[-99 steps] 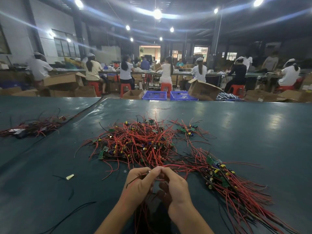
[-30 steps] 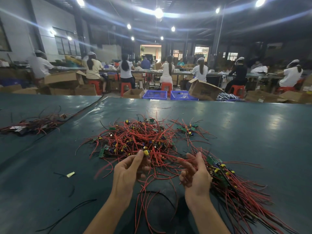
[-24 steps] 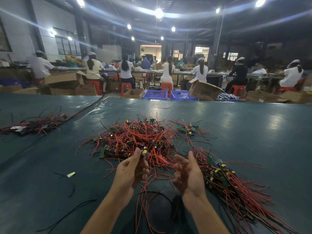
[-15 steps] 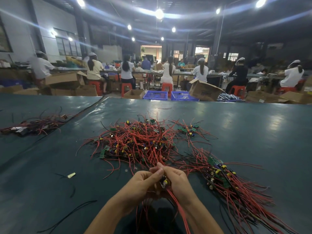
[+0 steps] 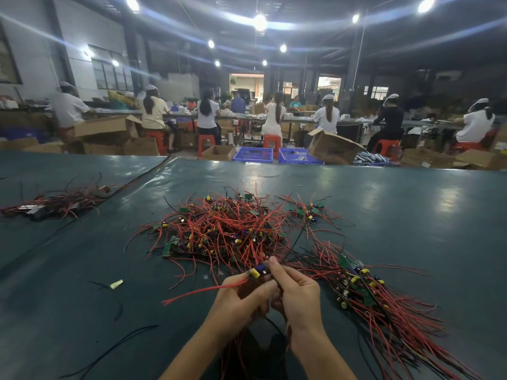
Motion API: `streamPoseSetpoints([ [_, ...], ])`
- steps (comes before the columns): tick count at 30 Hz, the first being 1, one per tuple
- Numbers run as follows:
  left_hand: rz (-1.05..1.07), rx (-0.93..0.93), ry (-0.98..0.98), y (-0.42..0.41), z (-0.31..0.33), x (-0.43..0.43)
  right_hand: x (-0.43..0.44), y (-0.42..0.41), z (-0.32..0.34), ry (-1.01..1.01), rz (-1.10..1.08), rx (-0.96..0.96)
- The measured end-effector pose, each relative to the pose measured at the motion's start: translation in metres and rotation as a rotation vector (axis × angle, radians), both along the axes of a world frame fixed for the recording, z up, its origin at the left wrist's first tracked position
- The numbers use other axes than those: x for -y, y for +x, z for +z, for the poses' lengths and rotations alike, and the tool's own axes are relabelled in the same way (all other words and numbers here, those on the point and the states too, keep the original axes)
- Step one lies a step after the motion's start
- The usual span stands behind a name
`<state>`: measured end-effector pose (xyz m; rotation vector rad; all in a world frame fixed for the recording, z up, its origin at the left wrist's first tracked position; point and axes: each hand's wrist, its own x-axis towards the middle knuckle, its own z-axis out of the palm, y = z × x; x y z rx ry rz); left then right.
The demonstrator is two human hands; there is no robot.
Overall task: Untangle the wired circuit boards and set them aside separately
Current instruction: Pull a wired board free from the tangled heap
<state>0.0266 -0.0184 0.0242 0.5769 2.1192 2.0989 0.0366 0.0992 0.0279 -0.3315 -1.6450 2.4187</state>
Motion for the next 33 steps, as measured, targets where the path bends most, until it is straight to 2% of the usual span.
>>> streamPoseSetpoints([
  [5,0.112,0.038,0.172,-0.004,0.002,0.0,0.005,0.003,0.004,-0.01,0.053,-0.015],
  [12,0.132,-0.02,0.18,-0.008,0.002,0.001,0.005,0.003,0.004,-0.142,0.077,0.037],
  [17,0.162,0.003,0.208,-0.012,-0.001,0.002,0.009,0.005,0.006,-0.066,0.087,0.024],
  [28,0.113,-0.101,0.013,-0.012,-0.002,0.003,-0.006,-0.001,0.006,-0.178,0.065,0.144],
  [33,0.073,-0.1,-0.021,-0.009,0.0,0.003,-0.017,-0.005,0.007,-0.234,-0.06,0.162],
])
